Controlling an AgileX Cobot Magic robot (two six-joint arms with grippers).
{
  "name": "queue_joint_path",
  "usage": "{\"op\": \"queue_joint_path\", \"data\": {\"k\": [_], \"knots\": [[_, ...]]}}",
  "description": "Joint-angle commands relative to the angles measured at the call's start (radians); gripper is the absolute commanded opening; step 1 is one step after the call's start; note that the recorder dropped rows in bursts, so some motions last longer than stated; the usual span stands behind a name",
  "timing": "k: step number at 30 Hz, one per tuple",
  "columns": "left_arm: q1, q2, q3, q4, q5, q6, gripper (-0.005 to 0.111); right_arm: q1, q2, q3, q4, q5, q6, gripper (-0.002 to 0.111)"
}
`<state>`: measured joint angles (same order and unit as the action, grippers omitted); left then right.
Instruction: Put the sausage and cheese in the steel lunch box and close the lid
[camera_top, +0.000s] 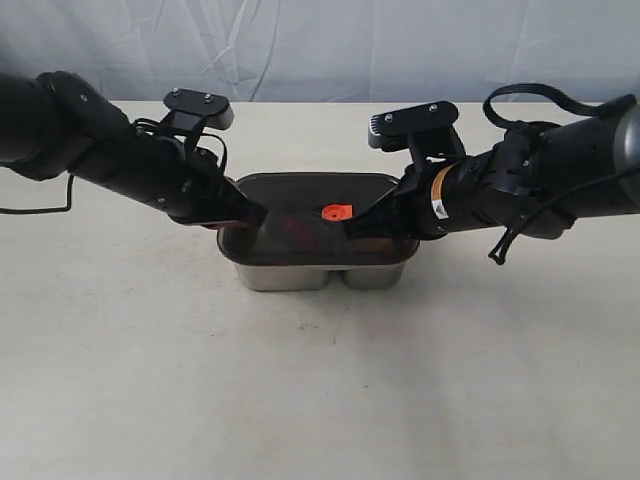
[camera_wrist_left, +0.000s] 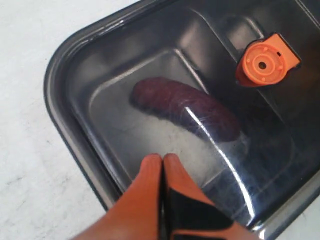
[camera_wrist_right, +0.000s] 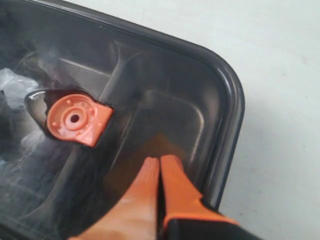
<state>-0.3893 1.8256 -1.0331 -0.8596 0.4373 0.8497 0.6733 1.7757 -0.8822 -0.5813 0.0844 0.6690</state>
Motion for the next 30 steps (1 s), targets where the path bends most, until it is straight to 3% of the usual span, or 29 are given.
{"op": "queue_joint_path", "data": {"k": [1, 8, 12, 16, 21, 30], "knots": [[0.0, 0.051, 0.011, 0.021, 0.026, 0.027, 0.0, -0.005, 0.026, 0.01, 0.008, 0.039, 0.002, -0.001], [0.0, -0.005, -0.05, 0.073, 0.028, 0.023, 0.0, -0.005, -0.009, 0.01, 0.008, 0.043, 0.004, -0.001], [0.049, -0.1, -0.05, 0.086, 0.003, -0.015, 0.0, -0.005, -0.026, 0.01, 0.008, 0.037, 0.004, -0.001], [0.107, -0.132, -0.05, 0.218, 0.016, -0.161, 0.0, -0.005, -0.026, 0.01, 0.008, 0.037, 0.004, -0.001], [0.107, -0.105, -0.05, 0.308, 0.046, -0.239, 0.0, -0.005, -0.026, 0.01, 0.008, 0.035, 0.004, -0.001], [0.073, -0.067, -0.05, 0.323, 0.108, -0.248, 0.0, -0.005, -0.029, 0.01, 0.004, 0.021, 0.004, -0.001]]}}
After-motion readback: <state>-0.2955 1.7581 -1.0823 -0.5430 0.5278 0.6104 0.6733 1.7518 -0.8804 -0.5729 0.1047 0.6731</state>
